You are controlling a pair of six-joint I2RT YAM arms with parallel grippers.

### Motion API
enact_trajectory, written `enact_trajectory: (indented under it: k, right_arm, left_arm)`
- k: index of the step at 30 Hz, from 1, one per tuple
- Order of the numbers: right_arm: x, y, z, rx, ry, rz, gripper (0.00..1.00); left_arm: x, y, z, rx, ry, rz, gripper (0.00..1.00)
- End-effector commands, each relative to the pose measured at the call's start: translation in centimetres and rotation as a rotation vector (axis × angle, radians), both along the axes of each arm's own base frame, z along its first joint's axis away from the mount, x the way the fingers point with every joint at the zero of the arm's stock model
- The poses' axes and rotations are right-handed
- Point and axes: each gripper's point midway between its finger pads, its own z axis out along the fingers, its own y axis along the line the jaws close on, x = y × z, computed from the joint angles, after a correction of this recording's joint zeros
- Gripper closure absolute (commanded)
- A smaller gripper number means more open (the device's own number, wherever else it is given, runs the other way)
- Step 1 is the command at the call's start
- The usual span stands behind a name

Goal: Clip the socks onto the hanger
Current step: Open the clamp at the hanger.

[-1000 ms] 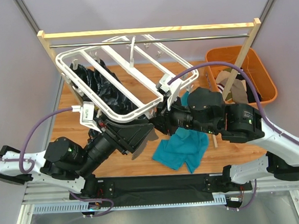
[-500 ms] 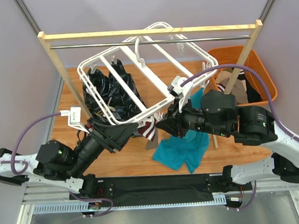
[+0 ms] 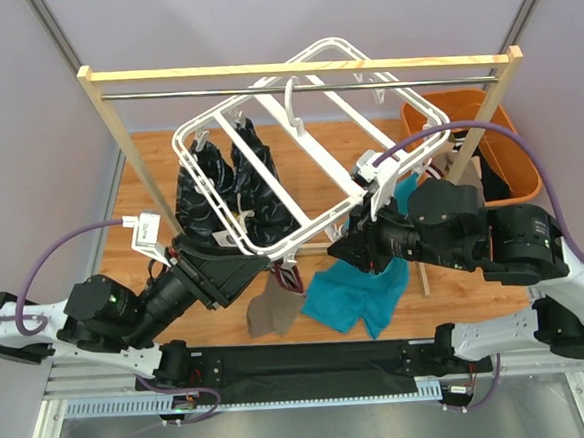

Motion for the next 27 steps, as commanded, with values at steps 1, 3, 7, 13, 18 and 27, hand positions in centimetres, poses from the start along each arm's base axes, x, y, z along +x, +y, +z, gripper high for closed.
enact_trajectory:
  k: [1, 3, 7, 13, 18, 27]
  right_arm:
    - [-1.4, -1.3, -3.3, -0.167, 0.062, 0.044, 1.00]
    - [-1.3, -0.8, -3.3, -0.180, 0.059, 0.053, 1.00]
    - [-0.9, -0.2, -3.4, -0.210, 0.059, 0.049, 1.00]
    - [-1.0, 2.2, -2.7, -0.162, 0.058, 0.088, 0.99]
    - [-0.4, 4.3, -1.9, -0.093, 0.075, 0.055, 0.97]
    - [0.7, 8.8, -1.5, -0.012, 0.118, 0.008, 0.94]
  left_arm:
    - [-1.1, 0.4, 0.7, -0.029, 0.007, -0.077, 0.43]
    - [-1.2, 1.0, 0.0, -0.012, 0.023, -0.095, 0.43]
    - [-1.2, 3.0, -1.2, 0.014, 0.060, -0.115, 0.42]
    - [-0.7, 6.2, -0.8, -0.109, 0.099, -0.123, 0.40]
    - [-0.4, 5.4, -1.2, -0.085, 0.093, -0.096, 0.36]
    - [-1.0, 4.5, 2.0, -0.214, 0.080, -0.122, 0.41]
